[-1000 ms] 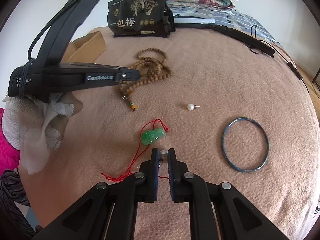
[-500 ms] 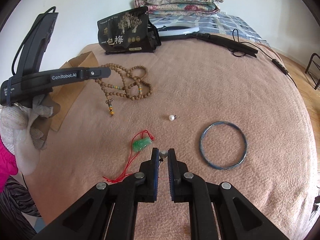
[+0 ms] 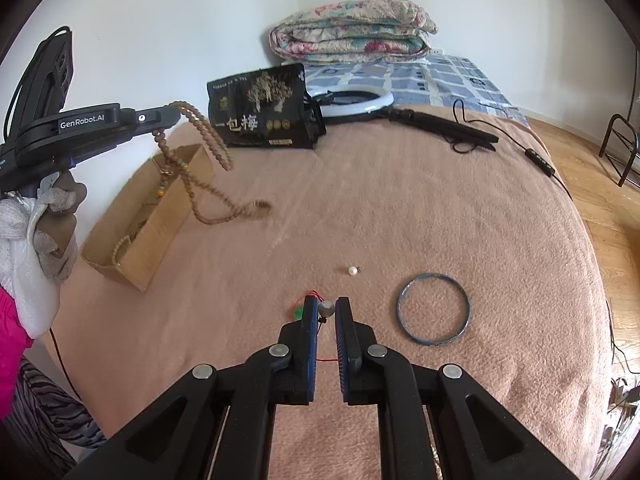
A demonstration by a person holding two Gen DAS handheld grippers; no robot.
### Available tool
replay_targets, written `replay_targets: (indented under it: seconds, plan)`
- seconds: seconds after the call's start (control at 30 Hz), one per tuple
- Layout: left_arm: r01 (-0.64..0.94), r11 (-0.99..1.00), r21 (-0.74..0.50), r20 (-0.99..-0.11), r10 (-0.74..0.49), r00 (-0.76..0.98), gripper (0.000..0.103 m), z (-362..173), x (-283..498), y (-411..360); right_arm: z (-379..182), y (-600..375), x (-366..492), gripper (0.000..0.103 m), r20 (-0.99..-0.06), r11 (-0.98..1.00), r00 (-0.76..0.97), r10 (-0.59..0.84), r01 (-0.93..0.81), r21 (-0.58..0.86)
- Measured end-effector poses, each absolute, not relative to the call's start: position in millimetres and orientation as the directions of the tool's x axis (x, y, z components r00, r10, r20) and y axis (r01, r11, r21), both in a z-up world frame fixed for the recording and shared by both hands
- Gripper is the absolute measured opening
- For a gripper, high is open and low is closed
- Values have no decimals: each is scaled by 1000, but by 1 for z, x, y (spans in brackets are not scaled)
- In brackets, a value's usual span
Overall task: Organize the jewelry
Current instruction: 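Lift the bead strand with the left gripper while the right carries the pearl, both releasing into the box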
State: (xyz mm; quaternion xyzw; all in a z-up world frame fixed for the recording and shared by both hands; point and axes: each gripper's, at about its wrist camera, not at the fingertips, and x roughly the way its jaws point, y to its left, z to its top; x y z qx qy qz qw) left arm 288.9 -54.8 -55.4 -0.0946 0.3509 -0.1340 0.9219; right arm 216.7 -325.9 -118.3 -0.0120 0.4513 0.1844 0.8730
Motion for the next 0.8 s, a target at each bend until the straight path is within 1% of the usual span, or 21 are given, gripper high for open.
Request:
replay_targets:
  seconds: [0.37,0.53,0.67,0.8]
  plan:
    - [154,932,-328,-514,-313,798,4,2,266,9,-83,-280,203,6,-747,907,551,372,-388,165]
    - [149,936,-319,-468,-293,834,4,31,256,39,-73,-246,196,6,-744,886,536,399,-434,162]
    - [127,946,-297,-456,-258,852,4,48,257,64,-68,-217,193,6,-742,867,518,426,-469,171]
    - [90,951,-295,-454,-222,863,4,53,261,90,-64,-189,191,6,-735,847,503,454,-501,180]
